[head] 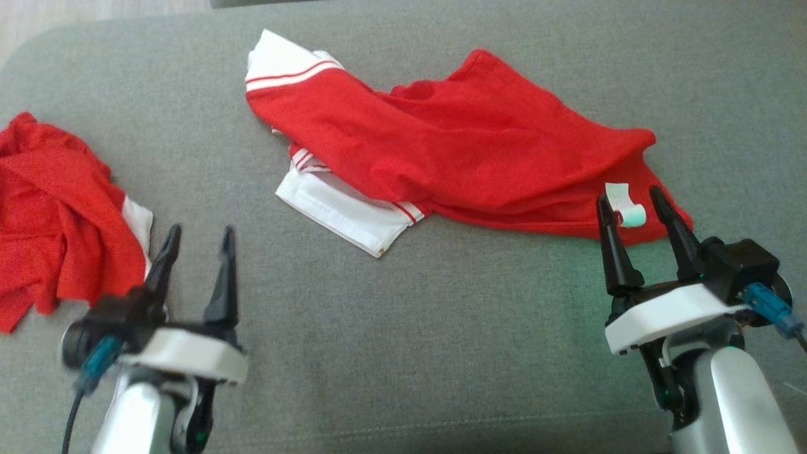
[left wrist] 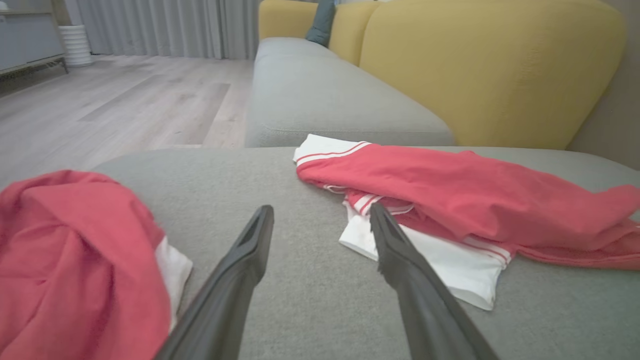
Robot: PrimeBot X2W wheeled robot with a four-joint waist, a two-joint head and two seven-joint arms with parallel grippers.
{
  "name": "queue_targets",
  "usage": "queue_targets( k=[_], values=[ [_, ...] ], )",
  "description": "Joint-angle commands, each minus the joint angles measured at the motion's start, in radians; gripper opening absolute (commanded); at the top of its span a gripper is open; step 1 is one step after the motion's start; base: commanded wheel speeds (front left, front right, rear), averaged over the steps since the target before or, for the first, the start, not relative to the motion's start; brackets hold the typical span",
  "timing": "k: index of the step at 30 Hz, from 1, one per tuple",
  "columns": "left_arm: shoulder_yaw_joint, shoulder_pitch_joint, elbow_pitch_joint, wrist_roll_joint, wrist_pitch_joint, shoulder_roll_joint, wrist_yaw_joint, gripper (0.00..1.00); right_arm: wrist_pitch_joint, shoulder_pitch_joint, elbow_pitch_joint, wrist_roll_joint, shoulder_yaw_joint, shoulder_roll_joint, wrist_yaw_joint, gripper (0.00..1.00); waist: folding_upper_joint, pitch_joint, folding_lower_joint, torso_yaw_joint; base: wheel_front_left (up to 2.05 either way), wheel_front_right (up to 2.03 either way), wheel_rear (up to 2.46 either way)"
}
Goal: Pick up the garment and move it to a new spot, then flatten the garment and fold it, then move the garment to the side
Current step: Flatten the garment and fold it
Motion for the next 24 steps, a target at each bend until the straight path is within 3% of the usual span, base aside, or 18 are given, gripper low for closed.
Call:
queue_targets(
  k=[1,11,22,23,24],
  values=[
    [0.025,-0.08,-0.025,0.0,-0.004,0.013,-0.009,1.0,0.001,-0.02,-0.041,0.001,0.022,-0.004,-0.001,1.0,0.0,0.01,0.0,-0.002,0.0,0.0,0.0],
    [-0.071,-0.327,0.221,-0.045,0.161,0.013,-0.104,1.0,-0.01,-0.049,-0.04,0.012,0.05,-0.004,-0.001,1.0,0.0,0.082,0.0,-0.05,0.0,0.0,0.0],
    [-0.128,-0.455,0.463,-0.12,0.315,0.055,-0.128,1.0,-0.033,-0.052,-0.017,0.025,0.041,-0.004,-0.001,1.0,0.0,0.117,0.0,-0.088,0.0,0.0,0.0],
    [-0.136,-0.46,0.467,-0.126,0.317,0.057,-0.128,0.74,-0.034,-0.052,-0.016,0.025,0.04,-0.004,-0.001,1.0,0.0,0.118,0.0,-0.088,0.0,0.0,0.0],
    [-0.143,-0.463,0.47,-0.13,0.316,0.059,-0.129,0.15,-0.034,-0.053,-0.015,0.024,0.038,-0.004,-0.001,1.0,0.0,0.118,0.0,-0.087,0.0,0.0,0.0]
  ],
)
